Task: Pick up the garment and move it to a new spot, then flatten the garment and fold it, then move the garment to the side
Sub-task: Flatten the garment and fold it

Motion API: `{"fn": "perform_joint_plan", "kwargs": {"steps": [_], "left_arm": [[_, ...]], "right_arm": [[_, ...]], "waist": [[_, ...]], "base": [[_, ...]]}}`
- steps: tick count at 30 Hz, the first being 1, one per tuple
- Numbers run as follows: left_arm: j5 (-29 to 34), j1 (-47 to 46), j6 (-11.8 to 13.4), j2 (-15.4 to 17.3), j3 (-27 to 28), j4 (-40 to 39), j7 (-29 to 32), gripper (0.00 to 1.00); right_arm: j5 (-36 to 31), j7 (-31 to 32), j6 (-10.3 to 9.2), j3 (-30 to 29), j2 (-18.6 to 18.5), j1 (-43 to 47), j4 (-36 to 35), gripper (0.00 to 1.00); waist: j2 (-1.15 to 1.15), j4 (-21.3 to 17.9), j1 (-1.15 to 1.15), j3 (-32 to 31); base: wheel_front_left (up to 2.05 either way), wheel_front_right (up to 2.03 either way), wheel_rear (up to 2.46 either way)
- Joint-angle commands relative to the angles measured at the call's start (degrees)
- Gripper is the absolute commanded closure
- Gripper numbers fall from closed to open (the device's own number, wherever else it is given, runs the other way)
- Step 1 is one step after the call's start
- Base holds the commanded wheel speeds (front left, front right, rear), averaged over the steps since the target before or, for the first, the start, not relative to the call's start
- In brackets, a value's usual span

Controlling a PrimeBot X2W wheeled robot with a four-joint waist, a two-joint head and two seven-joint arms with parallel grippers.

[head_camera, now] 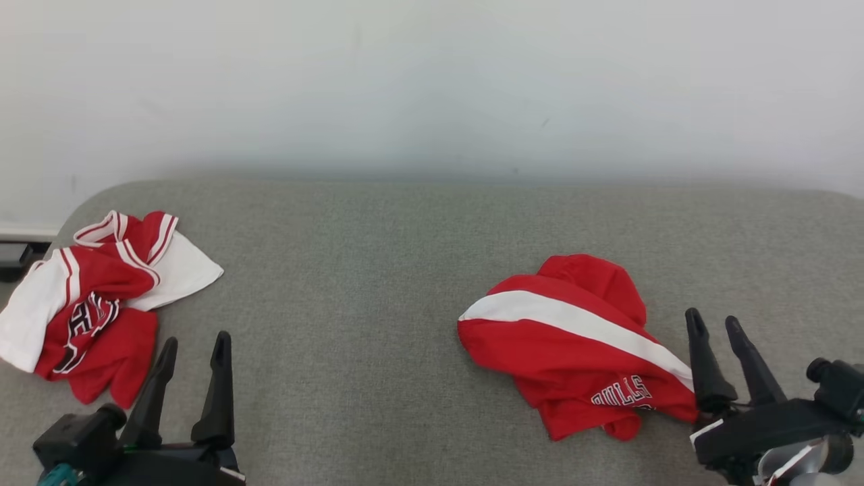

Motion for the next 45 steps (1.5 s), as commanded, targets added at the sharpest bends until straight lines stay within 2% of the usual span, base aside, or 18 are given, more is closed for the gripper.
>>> {"fn": "perform_joint_plan", "kwargs": {"steps": [1, 5, 9, 18, 37, 40, 45], "left_arm": [[0.62, 1.19, 0.13, 0.47, 0.6, -0.38, -0.43, 0.0], [0.85, 3.16, 0.22, 0.38, 1.66, -1.34, -0.49, 0.0], [1.32, 4.49, 0.35, 0.6, 1.46, -0.87, -0.48, 0.0], [2.06, 5.18, 0.14, 1.53, 0.02, -0.5, 0.43, 0.0], [2.63, 0.95, -0.13, 1.58, -1.66, -1.5, 3.32, 0.0], [2.27, -0.25, -0.83, 1.67, -2.13, -1.38, 4.39, 0.0], [1.62, -6.12, -2.83, 0.87, -5.09, 0.43, 11.5, 0.0]], "right_arm": [[0.69, -2.14, -0.04, 1.08, -0.3, 0.9, -0.08, 0.0], [0.13, -6.35, -0.04, 3.69, -0.3, 1.43, 0.27, 0.0], [-2.04, -7.66, -0.04, 4.88, -0.28, 1.82, 1.11, 0.0], [-5.05, -11.45, -0.04, 4.46, -0.28, 2.98, 1.71, 0.0], [-6.8, -8.59, -0.04, 3.32, -0.28, 0.7, -0.17, 0.0], [-6.97, -7.23, -0.04, 2.97, -0.29, 0.18, -0.55, 0.0], [-8.17, 4.64, -0.03, -0.98, -0.31, -1.65, 0.44, 0.0]], "waist": [[0.0, -1.12, 0.0, -1.22], [0.0, -1.59, 0.0, -1.72], [0.0, -1.86, 0.0, -1.89], [0.0, -1.59, 0.0, -1.37], [0.0, -2.95, 0.0, 1.08], [0.0, -2.97, 0.0, 1.61], [0.0, -3.04, 0.0, 3.49]], "base": [[0.0, 0.0, 0.0], [0.0, 0.0, 0.0], [0.0, 0.0, 0.0], [0.0, 0.0, 0.0], [0.0, 0.0, 0.0], [0.0, 0.0, 0.0], [0.0, 0.0, 0.0]]}}
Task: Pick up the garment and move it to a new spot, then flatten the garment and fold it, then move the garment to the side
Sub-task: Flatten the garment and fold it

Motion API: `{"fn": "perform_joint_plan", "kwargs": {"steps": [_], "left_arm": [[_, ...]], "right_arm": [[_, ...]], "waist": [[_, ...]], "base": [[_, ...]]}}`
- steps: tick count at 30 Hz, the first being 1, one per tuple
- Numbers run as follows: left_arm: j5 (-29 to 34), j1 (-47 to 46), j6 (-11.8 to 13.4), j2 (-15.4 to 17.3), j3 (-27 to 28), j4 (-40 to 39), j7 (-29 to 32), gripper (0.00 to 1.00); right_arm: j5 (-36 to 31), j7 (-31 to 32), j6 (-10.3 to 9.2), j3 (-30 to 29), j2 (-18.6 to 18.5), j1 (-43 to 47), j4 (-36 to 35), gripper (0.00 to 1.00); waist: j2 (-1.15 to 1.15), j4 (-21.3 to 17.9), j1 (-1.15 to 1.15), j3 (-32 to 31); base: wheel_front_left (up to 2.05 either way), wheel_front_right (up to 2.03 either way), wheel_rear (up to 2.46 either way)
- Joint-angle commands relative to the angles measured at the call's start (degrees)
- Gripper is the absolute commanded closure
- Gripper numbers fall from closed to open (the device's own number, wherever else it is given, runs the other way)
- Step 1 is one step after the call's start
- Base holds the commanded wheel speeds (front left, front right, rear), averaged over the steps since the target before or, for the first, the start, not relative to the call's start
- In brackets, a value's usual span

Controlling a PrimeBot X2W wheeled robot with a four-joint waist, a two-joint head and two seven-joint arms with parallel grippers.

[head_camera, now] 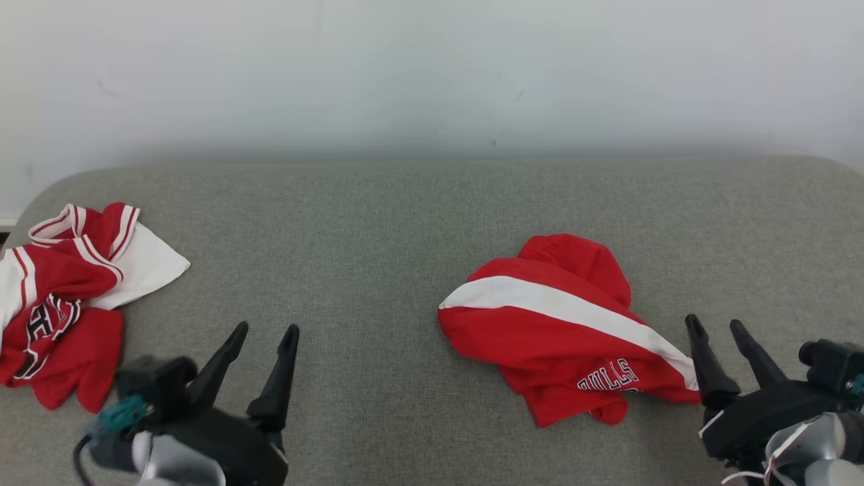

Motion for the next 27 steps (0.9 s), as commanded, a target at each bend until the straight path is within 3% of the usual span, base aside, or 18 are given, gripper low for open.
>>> {"fn": "perform_joint_plan", "kwargs": {"steps": [1, 6, 13, 19, 27], "left_arm": [[-0.11, -2.38, -0.72, -0.23, -0.58, 0.52, 1.64, 0.0], [-0.21, -11.88, -2.58, -3.19, -4.73, 5.94, 11.58, 0.0], [-0.97, -21.22, -3.47, -8.15, -8.74, 15.2, 21.79, 0.0], [-1.9, -26.96, -4.07, -11.93, -9.4, 21.31, 24.86, 0.0], [-2.92, -30.66, -6.04, -13.97, -9.84, 26.76, 26.4, 0.0]], "right_arm": [[-0.41, 1.98, -0.03, -1.25, -0.17, -1.27, -0.26, 0.0], [-3.02, 15.48, -0.02, -6.36, -0.15, -4.14, -2.39, 0.0], [-5.8, 26.84, -0.03, -8.2, -0.2, -4.76, -5.74, 0.0], [-5.95, 30.38, -0.03, -8.22, -0.19, -3.27, -6.4, 0.0], [-4.31, 29.19, -0.03, -5.04, -0.17, -4.13, -4.6, 0.0]], "waist": [[0.0, -0.08, 0.0, 1.26], [0.0, -0.65, 0.0, 4.51], [0.0, -2.02, 0.0, 8.75], [0.0, -3.22, 0.0, 11.03], [0.0, -4.79, 0.0, 11.43]], "base": [[0.0, 0.0, 0.0], [0.0, 0.0, 0.0], [0.0, 0.0, 0.0], [0.0, 0.0, 0.0], [0.0, 0.0, 0.0]]}}
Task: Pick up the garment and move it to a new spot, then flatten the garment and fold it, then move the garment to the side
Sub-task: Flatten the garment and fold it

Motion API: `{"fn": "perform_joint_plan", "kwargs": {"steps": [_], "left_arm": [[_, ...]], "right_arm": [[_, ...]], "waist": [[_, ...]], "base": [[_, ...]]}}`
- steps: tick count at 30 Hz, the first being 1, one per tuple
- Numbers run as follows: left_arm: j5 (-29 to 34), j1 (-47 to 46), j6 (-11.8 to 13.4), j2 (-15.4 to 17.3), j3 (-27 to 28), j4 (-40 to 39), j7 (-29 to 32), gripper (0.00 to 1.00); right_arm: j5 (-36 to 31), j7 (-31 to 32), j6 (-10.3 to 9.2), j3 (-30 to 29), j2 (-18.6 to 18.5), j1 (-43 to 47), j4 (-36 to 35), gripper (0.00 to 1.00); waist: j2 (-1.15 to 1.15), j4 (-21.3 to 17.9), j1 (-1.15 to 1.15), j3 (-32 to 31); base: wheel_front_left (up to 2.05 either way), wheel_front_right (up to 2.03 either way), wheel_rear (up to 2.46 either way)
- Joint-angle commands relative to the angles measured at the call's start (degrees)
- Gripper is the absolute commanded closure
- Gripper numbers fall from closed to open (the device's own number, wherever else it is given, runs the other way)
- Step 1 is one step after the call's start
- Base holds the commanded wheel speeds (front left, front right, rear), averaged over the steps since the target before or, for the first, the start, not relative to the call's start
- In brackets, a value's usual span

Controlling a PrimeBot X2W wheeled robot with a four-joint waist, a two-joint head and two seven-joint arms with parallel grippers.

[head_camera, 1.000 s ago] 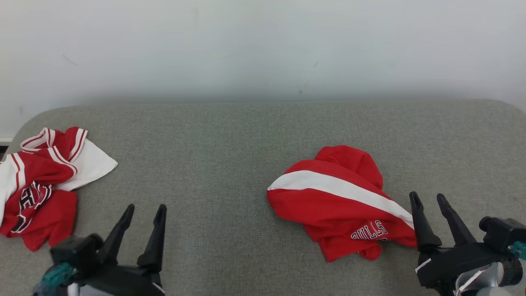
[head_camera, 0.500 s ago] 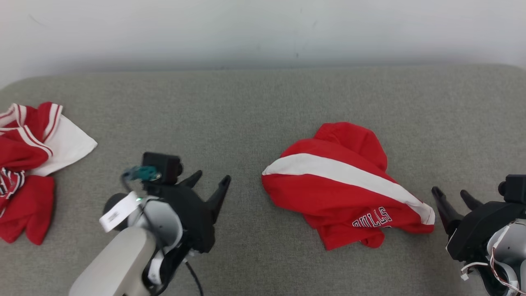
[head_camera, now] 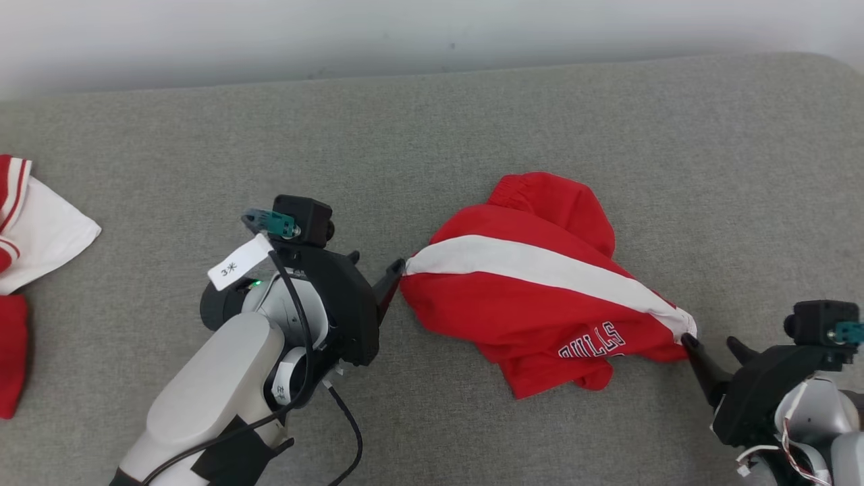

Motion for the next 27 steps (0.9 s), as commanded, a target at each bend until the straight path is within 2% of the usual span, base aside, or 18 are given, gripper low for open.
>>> {"fn": "perform_joint_plan", "kwargs": {"steps": [1, 14, 22, 25, 27], "left_arm": [[-0.39, -0.69, -0.47, -0.03, -0.2, 0.82, 0.61, 0.0], [-6.01, -0.87, -3.39, -1.84, 0.6, 0.22, 4.87, 0.0], [-6.87, -0.63, -2.57, -1.78, 0.67, 0.17, 5.86, 0.0], [-7.01, -0.75, -2.41, -1.9, 0.4, 0.63, 6.44, 0.16], [-7.18, -0.61, -2.33, -1.88, 0.24, 0.72, 7.22, 0.19]], "right_arm": [[0.66, -0.43, -0.04, 0.54, -0.17, -1.09, 0.42, 0.0], [-1.39, -0.36, -0.04, 1.39, -0.18, -6.18, 3.04, 0.0], [-2.24, 1.93, -0.04, 1.62, -0.19, -7.57, 5.0, 0.0], [-2.18, 2.42, -0.04, 1.94, -0.18, -8.25, 6.22, 0.0], [-1.15, 2.89, -0.04, 2.36, -0.18, -8.19, 6.9, 0.0]], "waist": [[-0.01, -0.39, -0.01, 0.17], [-0.01, 0.56, -0.01, 0.51], [-0.01, 0.31, -0.01, 1.2], [-0.01, 0.14, -0.01, 1.49], [-0.01, 0.11, -0.01, 1.61]], "base": [[0.0, 0.0, 0.0], [0.0, 0.0, 0.0], [0.0, 0.0, 0.0], [0.0, 0.0, 0.0], [0.0, 0.0, 0.0]]}}
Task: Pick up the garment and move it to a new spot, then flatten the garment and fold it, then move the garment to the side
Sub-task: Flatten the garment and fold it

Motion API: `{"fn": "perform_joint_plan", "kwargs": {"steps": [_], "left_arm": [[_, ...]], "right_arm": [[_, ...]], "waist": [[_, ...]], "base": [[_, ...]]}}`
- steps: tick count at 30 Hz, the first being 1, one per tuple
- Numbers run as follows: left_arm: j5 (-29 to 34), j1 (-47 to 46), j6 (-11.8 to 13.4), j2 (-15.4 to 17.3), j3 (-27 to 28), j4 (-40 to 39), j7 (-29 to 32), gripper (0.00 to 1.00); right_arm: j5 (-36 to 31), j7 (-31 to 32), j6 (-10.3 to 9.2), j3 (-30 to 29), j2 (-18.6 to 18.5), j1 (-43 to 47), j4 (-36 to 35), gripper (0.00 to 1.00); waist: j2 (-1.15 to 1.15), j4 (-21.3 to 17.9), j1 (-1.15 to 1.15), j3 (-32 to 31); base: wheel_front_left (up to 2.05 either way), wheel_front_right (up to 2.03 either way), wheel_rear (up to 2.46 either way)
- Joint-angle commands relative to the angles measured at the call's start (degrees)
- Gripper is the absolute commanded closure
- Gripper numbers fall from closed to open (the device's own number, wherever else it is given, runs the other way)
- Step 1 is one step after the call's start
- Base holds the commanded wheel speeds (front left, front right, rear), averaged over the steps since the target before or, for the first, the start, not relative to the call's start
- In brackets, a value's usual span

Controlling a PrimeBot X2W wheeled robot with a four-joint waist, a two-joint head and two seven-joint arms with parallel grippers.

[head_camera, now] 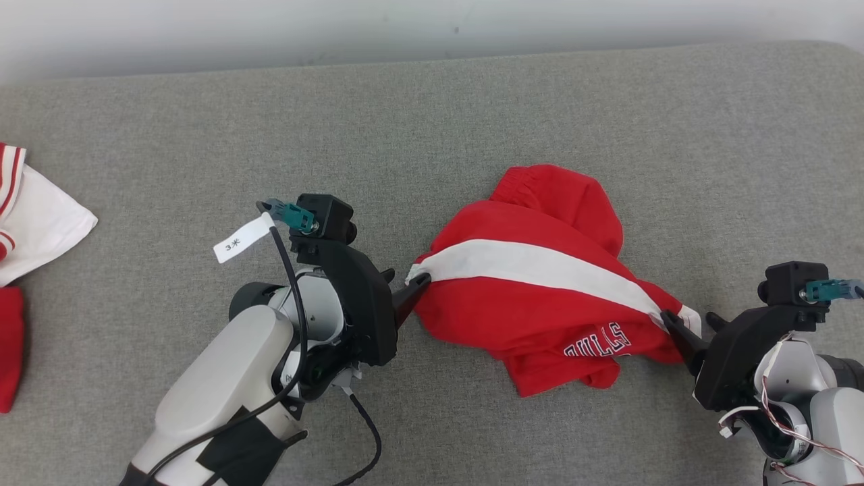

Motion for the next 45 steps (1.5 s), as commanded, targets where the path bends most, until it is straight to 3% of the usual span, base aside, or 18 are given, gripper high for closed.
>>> {"fn": "perform_joint_plan", "kwargs": {"steps": [1, 3, 4, 5, 7, 8, 9, 10, 18, 31, 38, 45], "left_arm": [[-0.27, 0.2, 0.1, 0.3, 0.02, 0.04, 0.5, 0.2], [-0.48, 0.26, 0.24, 0.55, 0.02, -0.09, 0.86, 0.26], [-0.6, 0.35, 0.3, 0.67, -0.04, -0.11, 1.15, 0.37], [-0.72, 0.48, 0.31, 0.72, -0.08, -0.16, 1.24, 0.5], [-0.91, 0.74, 0.22, 0.77, -0.12, -0.2, 1.46, 0.66], [-1.01, 0.85, 0.19, 0.77, -0.16, -0.19, 1.51, 0.9], [-1.19, 0.95, 0.13, 0.69, -0.17, -0.21, 1.5, 1.0], [-1.44, 1.09, -0.08, 0.58, -0.2, -0.25, 1.55, 1.0], [-2.29, 0.9, -1.58, 0.29, 0.88, -1.33, -1.49, 1.0], [-4.58, -0.43, -3.58, -1.48, 7.98, -5.77, -14.89, 1.0], [-2.02, -2.01, -0.58, -0.45, 11.78, -8.83, -21.99, 1.0], [-1.79, -4.05, 1.69, -0.09, 13.07, -10.28, -21.69, 1.0]], "right_arm": [[0.94, 0.07, -0.04, 0.15, -0.21, -0.47, 0.28, 0.0], [0.91, -0.12, -0.04, -0.09, -0.2, -0.21, 0.61, 0.0], [1.01, -0.08, -0.04, -0.33, -0.21, -0.1, 0.93, 0.0], [1.13, -0.12, -0.04, -0.32, -0.19, -0.08, 1.18, 0.16], [2.0, -0.09, -0.04, 0.1, -0.15, -0.18, 1.87, 0.54], [2.17, -0.19, -0.04, 0.35, -0.14, -0.22, 2.14, 0.71], [2.31, -0.31, -0.04, 0.54, -0.14, -0.3, 2.34, 0.85], [2.45, -0.44, -0.04, 0.79, -0.14, -0.36, 2.42, 1.0], [4.36, -2.61, -0.04, 1.75, -0.17, -0.77, 1.62, 1.0], [13.12, -9.73, -0.03, 2.68, -0.21, -4.7, -3.42, 1.0], [15.69, -2.24, -0.04, 2.09, -0.21, -6.75, -9.7, 1.0], [18.63, 8.02, -0.04, 3.17, -0.2, -11.78, -14.03, 1.0]], "waist": [[-0.01, -0.02, 0.0, 0.07], [-0.01, -0.03, 0.0, 0.13], [-0.01, -0.01, 0.0, 0.15], [-0.01, 0.03, 0.0, 0.15], [-0.01, 0.09, 0.0, 0.15], [-0.01, 0.1, 0.0, 0.13], [-0.01, 0.12, 0.0, 0.11], [-0.01, 0.14, 0.0, 0.09], [-0.01, 0.21, 0.0, -0.44], [-0.01, 0.66, 0.0, -3.31], [-0.01, 1.2, 0.0, -6.33], [-0.01, 0.59, 0.0, -6.84]], "base": [[0.0, 0.0, 0.0], [0.0, 0.0, 0.0], [0.0, 0.0, 0.0], [0.0, 0.0, 0.0], [0.0, 0.0, 0.0], [0.0, 0.0, 0.0], [0.0, 0.0, 0.0], [0.0, 0.0, 0.0], [0.0, 0.0, 0.0], [0.0, 0.0, 0.0], [0.0, 0.0, 0.0], [0.0, 0.0, 0.0]]}}
